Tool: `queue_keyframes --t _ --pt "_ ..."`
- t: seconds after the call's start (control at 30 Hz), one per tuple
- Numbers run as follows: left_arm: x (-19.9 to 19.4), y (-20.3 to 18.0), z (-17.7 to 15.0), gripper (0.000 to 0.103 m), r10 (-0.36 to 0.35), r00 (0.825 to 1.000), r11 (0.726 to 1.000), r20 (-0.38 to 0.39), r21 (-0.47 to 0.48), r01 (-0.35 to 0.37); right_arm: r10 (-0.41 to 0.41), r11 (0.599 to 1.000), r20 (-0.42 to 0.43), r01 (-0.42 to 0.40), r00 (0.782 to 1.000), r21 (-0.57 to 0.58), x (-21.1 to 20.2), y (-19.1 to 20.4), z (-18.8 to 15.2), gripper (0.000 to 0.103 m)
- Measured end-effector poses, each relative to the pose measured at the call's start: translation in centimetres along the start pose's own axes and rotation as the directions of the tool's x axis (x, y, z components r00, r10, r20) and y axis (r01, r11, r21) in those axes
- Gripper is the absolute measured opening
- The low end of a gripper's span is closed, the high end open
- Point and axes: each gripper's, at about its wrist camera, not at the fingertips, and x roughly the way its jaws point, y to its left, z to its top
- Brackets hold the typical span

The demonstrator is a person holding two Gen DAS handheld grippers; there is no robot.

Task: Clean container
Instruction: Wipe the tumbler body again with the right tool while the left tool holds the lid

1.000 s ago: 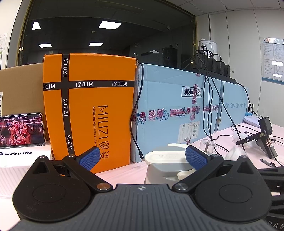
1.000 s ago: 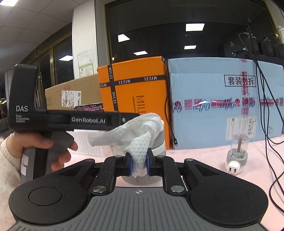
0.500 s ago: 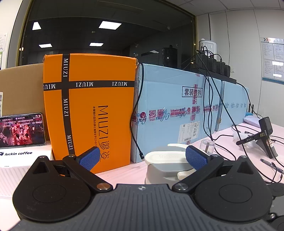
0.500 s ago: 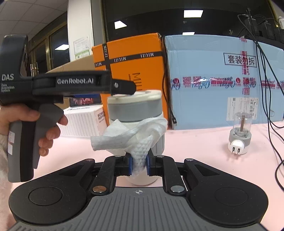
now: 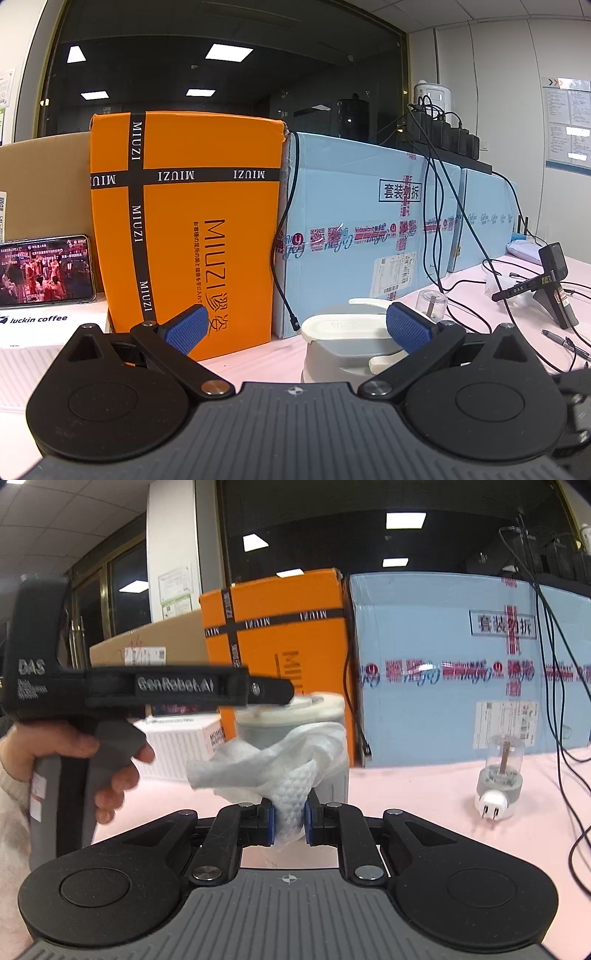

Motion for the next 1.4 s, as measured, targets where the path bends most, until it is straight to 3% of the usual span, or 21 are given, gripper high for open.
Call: queue_keyframes --t 0.13,0.33,0.67,0.97,1.4 --pt "-0.1 -0.1 0.0 0.103 -0.004 1.0 1.0 0.0 0.001 0.004 -0.001 1.0 -0.026 0.001 1.0 0.017 0.3 -0.4 -0.4 0.013" --pt "0.0 0.1 -0.1 0.103 -0.004 1.0 1.0 0.0 -0.003 0.004 0.02 1.0 0.023 -0.021 1.0 0.011 -0.4 -0.2 0.3 0.013" --pt "0.1 0.1 -0.2 0.103 -0.007 1.0 1.0 0.0 -0.003 0.007 0.009 0.999 -0.057 -0.007 0.998 0.032 0.8 -0.9 -1.1 0.013" --pt "0.2 0.0 -0.2 0.103 -0.004 1.0 1.0 0.002 -0.002 0.004 0.015 1.0 0.046 -0.015 0.999 -0.002 -0.7 -0.4 1.1 0.013" --pt "0.3 0.1 -0.2 0.103 -0.009 1.0 1.0 0.0 -0.006 0.009 0.006 1.0 -0.07 -0.005 0.998 0.011 0.7 -0.9 -1.4 0.013"
